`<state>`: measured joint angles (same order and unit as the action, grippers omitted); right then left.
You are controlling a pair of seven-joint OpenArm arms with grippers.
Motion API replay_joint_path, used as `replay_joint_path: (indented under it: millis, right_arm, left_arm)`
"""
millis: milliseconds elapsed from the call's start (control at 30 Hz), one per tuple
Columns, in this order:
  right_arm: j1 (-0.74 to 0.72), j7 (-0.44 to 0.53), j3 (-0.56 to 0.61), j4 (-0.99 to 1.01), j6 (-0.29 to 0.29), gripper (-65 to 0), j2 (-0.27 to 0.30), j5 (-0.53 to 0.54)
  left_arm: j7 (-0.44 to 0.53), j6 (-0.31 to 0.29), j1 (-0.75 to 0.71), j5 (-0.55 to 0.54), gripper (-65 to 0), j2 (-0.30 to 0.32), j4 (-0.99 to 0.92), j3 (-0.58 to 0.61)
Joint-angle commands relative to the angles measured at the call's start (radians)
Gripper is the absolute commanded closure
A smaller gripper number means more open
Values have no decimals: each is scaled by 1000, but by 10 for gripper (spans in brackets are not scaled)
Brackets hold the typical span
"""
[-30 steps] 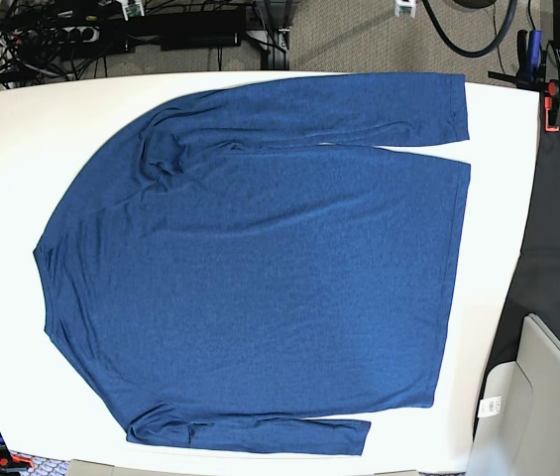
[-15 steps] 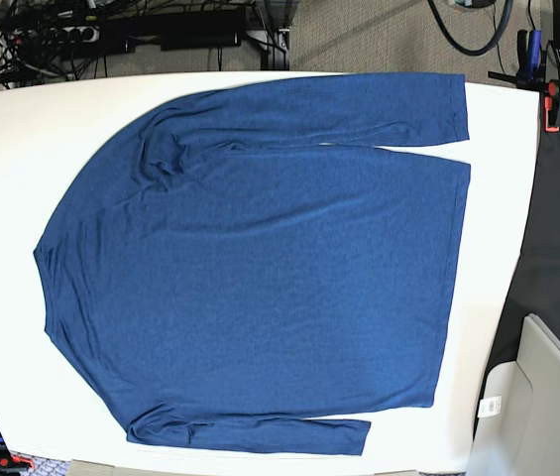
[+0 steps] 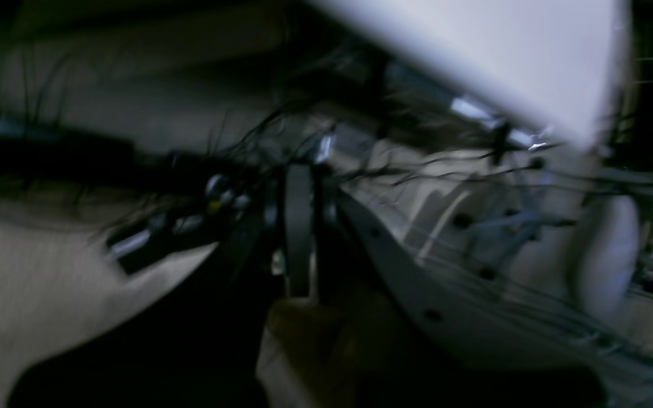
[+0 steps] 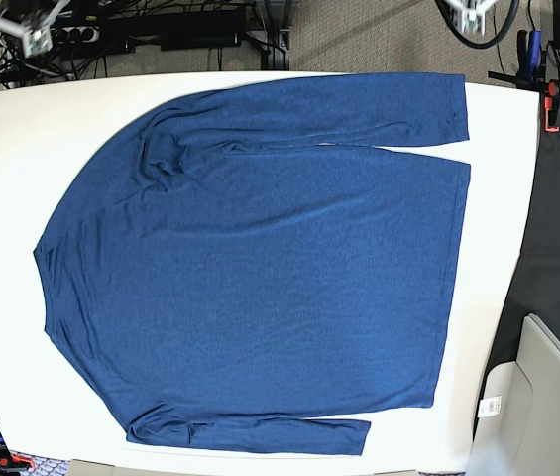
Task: Fold the T-shirt properly
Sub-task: 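Lower both grippers to the shoulder corners of the blue shirt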
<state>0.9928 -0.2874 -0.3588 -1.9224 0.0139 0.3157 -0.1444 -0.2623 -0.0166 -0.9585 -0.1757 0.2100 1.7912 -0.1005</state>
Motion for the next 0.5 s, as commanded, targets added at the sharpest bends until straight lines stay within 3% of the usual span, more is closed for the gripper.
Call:
replay_joint_path:
  millis: [0, 133, 467]
  right_arm:
    - [27, 10, -19, -39, -10, -2, 7, -1]
    - [30, 18, -36, -105, -10, -2, 7, -1]
    - [-58, 18, -29, -117, -9, -4, 7, 27]
  left_arm:
    - [-16, 8, -15, 3, 0, 7, 68, -9]
    - [-116, 8, -7, 3, 0, 6, 213, -9]
    - [-134, 8, 140, 3, -16, 4, 249, -11]
